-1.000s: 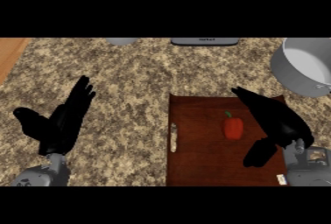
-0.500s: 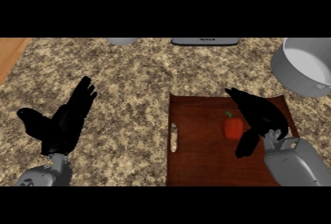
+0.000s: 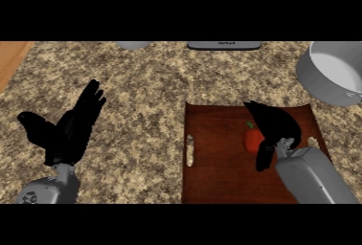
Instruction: Pick the bell pepper from the tray and place it in the pot
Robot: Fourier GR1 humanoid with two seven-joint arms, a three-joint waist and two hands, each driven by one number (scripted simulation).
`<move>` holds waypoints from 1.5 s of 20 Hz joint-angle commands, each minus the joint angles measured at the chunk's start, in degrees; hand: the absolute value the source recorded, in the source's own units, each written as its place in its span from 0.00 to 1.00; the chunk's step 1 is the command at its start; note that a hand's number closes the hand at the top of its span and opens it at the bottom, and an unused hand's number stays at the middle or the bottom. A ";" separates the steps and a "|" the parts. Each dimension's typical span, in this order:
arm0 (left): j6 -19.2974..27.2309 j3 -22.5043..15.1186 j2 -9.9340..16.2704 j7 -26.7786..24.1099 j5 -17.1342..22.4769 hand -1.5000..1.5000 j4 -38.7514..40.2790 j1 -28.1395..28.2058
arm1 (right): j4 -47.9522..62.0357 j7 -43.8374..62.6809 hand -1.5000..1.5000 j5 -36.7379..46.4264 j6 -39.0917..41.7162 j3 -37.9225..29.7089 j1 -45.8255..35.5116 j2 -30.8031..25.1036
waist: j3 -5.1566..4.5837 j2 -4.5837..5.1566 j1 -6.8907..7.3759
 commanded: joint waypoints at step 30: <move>-1.43 2.62 -1.53 -0.18 -1.96 0.50 -2.32 4.60 | 5.81 -21.38 1.00 -1.72 -15.73 -40.04 18.87 -20.05 | 0.04 -0.38 -2.78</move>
